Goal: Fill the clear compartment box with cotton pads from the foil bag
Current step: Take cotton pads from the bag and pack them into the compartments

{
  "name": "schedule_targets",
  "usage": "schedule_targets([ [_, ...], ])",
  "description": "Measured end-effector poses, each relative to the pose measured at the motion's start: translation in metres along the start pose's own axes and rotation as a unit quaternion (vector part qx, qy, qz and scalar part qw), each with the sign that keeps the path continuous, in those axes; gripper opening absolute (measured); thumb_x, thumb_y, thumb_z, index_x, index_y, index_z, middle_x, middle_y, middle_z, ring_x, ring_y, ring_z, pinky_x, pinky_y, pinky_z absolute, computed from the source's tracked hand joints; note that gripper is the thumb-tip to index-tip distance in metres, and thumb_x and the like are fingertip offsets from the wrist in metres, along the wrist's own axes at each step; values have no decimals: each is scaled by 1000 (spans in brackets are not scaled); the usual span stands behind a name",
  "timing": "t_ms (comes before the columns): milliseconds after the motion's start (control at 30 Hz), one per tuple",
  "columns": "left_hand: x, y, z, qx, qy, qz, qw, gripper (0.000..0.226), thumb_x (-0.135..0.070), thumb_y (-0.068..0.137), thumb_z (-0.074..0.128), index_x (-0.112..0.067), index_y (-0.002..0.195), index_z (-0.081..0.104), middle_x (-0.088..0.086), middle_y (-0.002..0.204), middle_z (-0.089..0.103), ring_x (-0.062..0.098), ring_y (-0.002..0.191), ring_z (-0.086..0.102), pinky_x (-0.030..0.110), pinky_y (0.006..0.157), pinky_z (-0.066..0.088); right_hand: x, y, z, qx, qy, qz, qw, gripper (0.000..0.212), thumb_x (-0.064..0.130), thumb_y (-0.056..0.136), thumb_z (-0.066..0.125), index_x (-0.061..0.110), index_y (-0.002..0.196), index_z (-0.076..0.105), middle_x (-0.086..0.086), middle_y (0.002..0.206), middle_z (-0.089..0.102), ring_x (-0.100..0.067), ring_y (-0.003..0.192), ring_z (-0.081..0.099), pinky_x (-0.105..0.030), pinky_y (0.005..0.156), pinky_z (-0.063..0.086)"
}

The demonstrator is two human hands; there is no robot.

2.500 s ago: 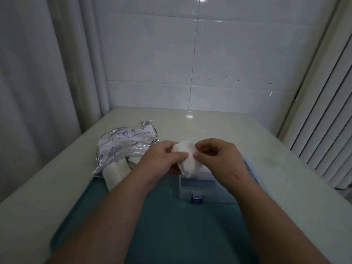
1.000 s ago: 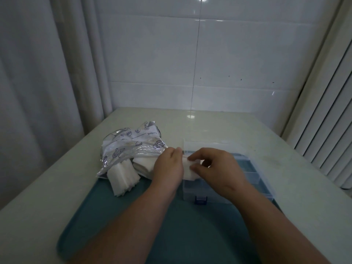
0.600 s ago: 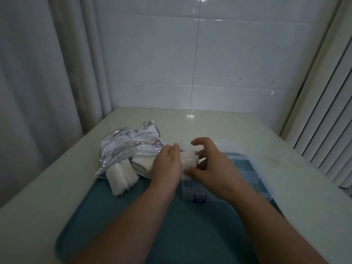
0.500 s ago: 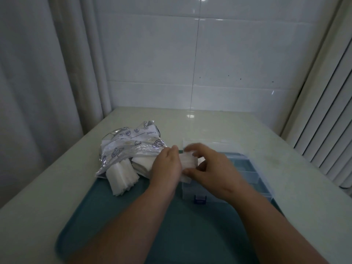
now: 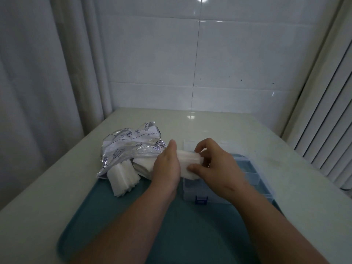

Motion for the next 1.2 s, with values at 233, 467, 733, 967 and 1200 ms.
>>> schedule_targets([
  [233, -6, -3, 0, 103, -85, 45, 990, 20, -18, 96, 53, -6, 107, 65, 12, 81, 66, 19, 62, 63, 28, 49, 49, -7, 4, -6, -65, 134, 70, 986, 33, 31, 89, 65, 33, 109, 38, -1, 96, 65, -17, 80, 67, -32, 67, 60],
  [467, -7, -1, -5, 72, -19, 50, 996, 23, -17, 76, 58, -22, 95, 71, 1, 94, 71, 22, 89, 65, 39, 75, 50, -6, 3, -4, -13, 164, 74, 984, 24, 31, 92, 60, 32, 110, 45, 7, 101, 66, -13, 86, 65, -29, 68, 57],
  [733, -7, -5, 1, 96, -77, 43, 991, 23, -19, 94, 54, -24, 115, 60, 4, 110, 64, 21, 95, 62, 38, 77, 50, 2, 0, -1, -69, 193, 23, 979, 6, 17, 90, 66, 22, 88, 67, 9, 83, 69, -5, 69, 69, -11, 58, 53],
  [967, -9, -7, 0, 92, -82, 37, 992, 20, -21, 98, 48, -23, 116, 56, 0, 106, 63, 18, 83, 61, 28, 57, 47, -1, 0, -1, -61, 229, 53, 970, 10, 15, 88, 69, 19, 96, 73, 7, 80, 72, -7, 69, 71, -15, 60, 56],
  [1200, -12, -11, -1, 86, -69, 45, 993, 24, -17, 95, 46, -25, 115, 56, 1, 105, 62, 18, 87, 61, 35, 70, 51, 3, -2, -4, -26, 249, 22, 968, 15, 11, 88, 67, 17, 97, 77, 6, 83, 75, -11, 74, 70, -20, 67, 58],
])
Point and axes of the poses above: each hand's wrist, its own y-axis towards the middle knuckle, its own z-axis out of the palm, x = y × z, the point moved 1 cm from there along y, towards the middle knuckle
